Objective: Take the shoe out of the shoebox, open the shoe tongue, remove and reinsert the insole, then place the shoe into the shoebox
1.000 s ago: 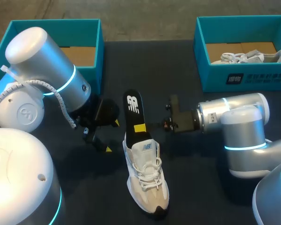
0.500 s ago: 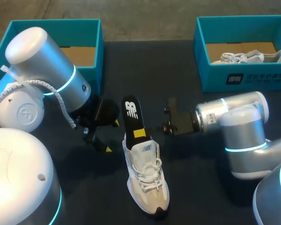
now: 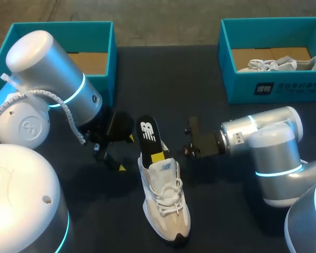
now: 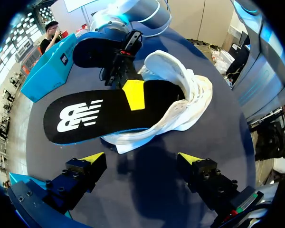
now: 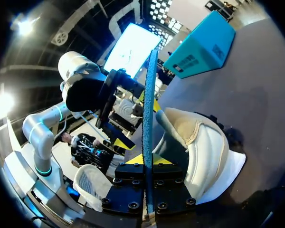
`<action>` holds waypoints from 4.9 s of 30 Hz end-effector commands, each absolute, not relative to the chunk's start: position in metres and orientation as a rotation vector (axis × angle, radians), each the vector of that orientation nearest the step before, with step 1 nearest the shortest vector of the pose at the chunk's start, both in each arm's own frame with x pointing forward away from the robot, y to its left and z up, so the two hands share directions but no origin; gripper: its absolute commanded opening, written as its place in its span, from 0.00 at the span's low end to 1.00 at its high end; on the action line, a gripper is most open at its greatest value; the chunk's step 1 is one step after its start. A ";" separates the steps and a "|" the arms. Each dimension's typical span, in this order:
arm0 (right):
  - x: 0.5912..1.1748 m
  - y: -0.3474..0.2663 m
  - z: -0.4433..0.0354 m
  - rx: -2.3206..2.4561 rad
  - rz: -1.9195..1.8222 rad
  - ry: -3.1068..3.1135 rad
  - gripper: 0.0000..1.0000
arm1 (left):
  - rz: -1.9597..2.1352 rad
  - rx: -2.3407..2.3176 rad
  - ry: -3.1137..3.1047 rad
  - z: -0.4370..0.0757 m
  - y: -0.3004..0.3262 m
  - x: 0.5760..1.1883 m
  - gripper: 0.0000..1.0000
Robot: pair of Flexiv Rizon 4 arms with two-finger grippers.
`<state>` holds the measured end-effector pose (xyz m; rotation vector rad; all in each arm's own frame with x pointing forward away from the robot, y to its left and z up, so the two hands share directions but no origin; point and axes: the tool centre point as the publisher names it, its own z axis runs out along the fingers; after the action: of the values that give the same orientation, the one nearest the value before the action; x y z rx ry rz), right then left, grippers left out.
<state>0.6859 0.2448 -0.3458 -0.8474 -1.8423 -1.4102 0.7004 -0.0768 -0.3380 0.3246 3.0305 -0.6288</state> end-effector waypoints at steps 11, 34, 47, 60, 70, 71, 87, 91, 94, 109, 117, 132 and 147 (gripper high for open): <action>0.676 0.246 -0.346 -0.879 -1.430 -1.867 0.00 | -0.624 0.323 3.031 -0.338 -0.077 0.700 1.00; 0.696 0.250 -0.321 -0.809 -1.597 -1.950 0.24 | -0.624 0.323 3.031 -0.338 -0.077 0.700 1.00; 0.716 0.250 -0.314 -0.762 -1.719 -1.941 0.18 | -0.624 0.323 3.031 -0.338 -0.077 0.700 1.00; 0.717 0.248 -0.318 -0.760 -1.770 -1.890 0.00 | -0.624 0.323 3.031 -0.338 -0.077 0.700 1.00; 0.701 0.239 -0.318 -0.861 -1.655 -1.891 0.00 | -0.624 0.323 3.031 -0.338 -0.077 0.700 1.00; 0.700 0.238 -0.319 -0.882 -1.639 -1.888 0.00 | -0.624 0.323 3.031 -0.338 -0.077 0.700 1.00; 0.703 0.243 -0.328 -0.914 -1.556 -1.896 0.00 | -0.624 0.323 3.031 -0.338 -0.077 0.700 1.00; 0.714 0.245 -0.324 -0.851 -1.587 -1.916 0.00 | -0.624 0.323 3.031 -0.338 -0.077 0.700 1.00; 0.719 0.245 -0.326 -0.822 -1.592 -1.916 0.00 | -0.624 0.323 3.031 -0.338 -0.077 0.700 1.00; 0.710 0.239 -0.326 -0.809 -1.592 -1.914 0.33 | -0.624 0.323 3.031 -0.338 -0.077 0.700 1.00; 0.699 0.246 -0.329 -0.828 -1.569 -1.921 0.29 | -0.624 0.323 3.031 -0.338 -0.077 0.700 1.00; 0.701 0.251 -0.332 -0.935 -1.490 -1.888 0.00 | -0.624 0.323 3.031 -0.338 -0.077 0.700 1.00; 0.685 0.244 -0.342 -1.044 -1.405 -1.839 0.00 | -0.624 0.323 3.031 -0.338 -0.077 0.700 1.00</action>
<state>0.6901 0.2443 -0.3421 -1.0309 -1.8358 -1.4107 0.7004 -0.0768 -0.3380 0.3245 3.0305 -0.6288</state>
